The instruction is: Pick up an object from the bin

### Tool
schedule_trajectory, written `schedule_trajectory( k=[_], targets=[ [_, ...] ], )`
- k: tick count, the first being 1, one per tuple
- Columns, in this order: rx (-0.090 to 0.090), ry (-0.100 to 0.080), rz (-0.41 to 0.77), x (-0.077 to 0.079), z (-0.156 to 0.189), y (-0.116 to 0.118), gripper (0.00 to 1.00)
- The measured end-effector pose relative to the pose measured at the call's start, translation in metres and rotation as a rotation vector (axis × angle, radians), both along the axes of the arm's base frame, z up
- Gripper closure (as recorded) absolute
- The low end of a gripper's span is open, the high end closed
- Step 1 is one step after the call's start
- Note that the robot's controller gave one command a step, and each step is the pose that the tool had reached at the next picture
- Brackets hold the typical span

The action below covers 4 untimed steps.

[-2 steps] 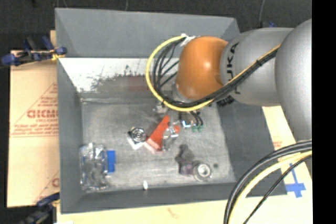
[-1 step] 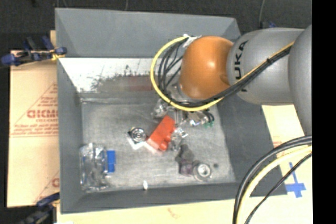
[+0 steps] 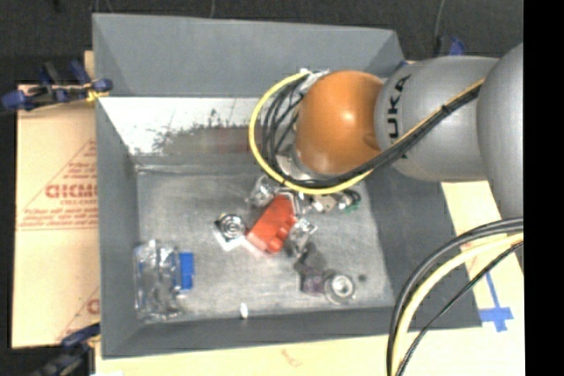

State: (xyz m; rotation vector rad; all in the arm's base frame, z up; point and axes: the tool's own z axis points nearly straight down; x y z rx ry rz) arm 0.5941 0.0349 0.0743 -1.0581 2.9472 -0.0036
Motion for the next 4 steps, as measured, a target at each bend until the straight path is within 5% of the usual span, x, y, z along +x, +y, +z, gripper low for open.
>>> schedule_trajectory(
  k=[1,2,4],
  targets=[
    [0.002,0.004,-0.005,0.002,0.0022,-0.0001,0.0],
    [0.005,-0.004,-0.007,0.0045,0.0051,0.0011,1.0],
    [0.002,0.004,-0.02,0.0072,0.0087,0.0002,1.0]
  ],
)
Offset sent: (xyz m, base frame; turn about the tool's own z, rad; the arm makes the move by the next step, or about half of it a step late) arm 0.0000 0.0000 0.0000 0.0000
